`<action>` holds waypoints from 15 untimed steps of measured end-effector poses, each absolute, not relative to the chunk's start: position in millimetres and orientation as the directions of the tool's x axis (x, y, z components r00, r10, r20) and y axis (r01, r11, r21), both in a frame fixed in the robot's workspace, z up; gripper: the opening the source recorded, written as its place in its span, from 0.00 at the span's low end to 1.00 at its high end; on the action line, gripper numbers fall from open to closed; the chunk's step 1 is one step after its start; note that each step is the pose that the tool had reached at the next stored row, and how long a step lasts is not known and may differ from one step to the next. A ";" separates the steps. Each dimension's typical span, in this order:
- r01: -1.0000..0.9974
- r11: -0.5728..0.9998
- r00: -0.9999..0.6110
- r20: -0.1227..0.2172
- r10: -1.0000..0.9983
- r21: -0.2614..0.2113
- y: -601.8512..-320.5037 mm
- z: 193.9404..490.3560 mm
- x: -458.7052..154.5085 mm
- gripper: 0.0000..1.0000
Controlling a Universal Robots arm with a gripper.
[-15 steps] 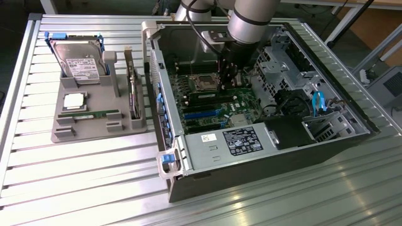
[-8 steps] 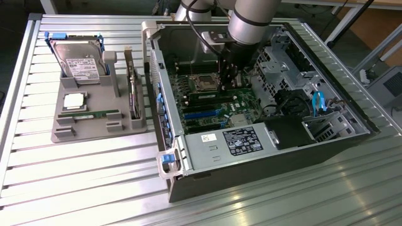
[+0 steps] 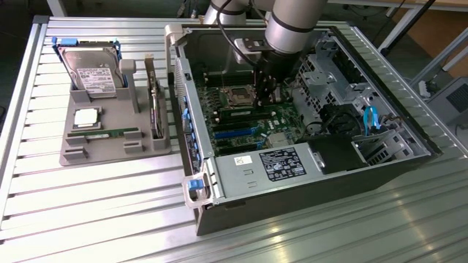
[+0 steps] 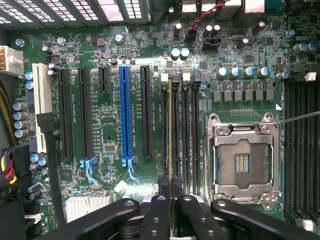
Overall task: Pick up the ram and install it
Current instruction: 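Insert the ram into the slot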
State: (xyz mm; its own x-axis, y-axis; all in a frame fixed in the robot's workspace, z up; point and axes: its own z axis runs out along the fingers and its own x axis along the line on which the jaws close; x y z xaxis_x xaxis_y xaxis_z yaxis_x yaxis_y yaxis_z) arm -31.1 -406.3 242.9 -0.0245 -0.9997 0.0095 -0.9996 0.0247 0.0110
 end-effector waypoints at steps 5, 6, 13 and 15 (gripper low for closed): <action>-1.000 0.010 -0.009 0.009 -1.000 0.011 -406.2 242.0 -30.7 0.11; -1.000 0.010 -0.009 0.010 -1.000 0.011 -406.3 241.9 -30.7 0.11; -1.000 0.009 -0.009 0.010 -1.000 0.018 -406.3 241.8 -29.4 0.11; -1.000 0.010 -0.009 0.010 -1.000 0.020 -406.2 241.8 -28.5 0.11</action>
State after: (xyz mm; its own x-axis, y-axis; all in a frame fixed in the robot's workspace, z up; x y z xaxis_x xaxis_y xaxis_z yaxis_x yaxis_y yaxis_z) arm -28.5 -406.2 241.8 -0.0094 -0.9999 0.0096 -0.9998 0.0096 0.0200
